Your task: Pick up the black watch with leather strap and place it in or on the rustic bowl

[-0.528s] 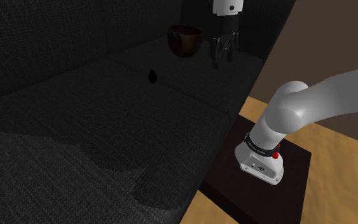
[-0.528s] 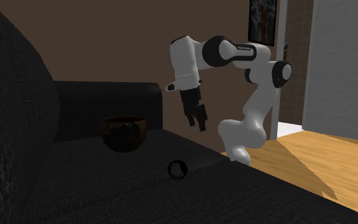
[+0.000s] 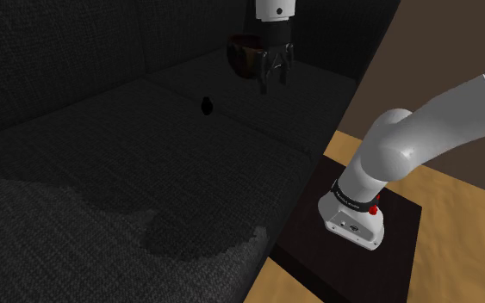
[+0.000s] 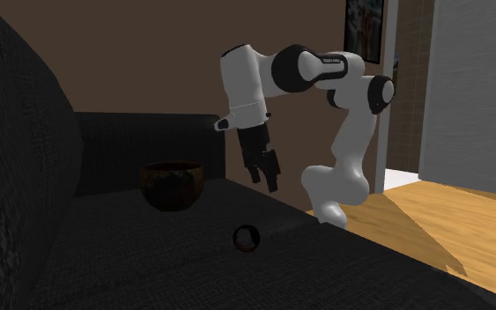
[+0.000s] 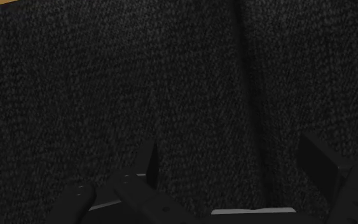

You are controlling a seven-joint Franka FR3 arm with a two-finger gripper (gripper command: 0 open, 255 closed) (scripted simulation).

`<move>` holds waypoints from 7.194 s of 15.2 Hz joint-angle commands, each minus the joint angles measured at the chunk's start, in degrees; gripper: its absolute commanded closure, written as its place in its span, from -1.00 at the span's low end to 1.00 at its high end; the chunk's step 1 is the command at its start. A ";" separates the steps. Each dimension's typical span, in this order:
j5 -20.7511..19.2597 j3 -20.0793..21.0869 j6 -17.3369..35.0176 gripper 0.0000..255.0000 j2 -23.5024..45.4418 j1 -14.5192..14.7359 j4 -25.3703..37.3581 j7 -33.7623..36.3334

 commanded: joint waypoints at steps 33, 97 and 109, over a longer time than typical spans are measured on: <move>1.27 8.58 10.64 1.00 28.62 5.18 19.55 4.91; -6.26 -5.21 -23.22 1.00 42.34 -10.21 65.30 -22.41; -6.58 -6.05 -14.02 1.00 39.79 -11.54 53.55 -24.65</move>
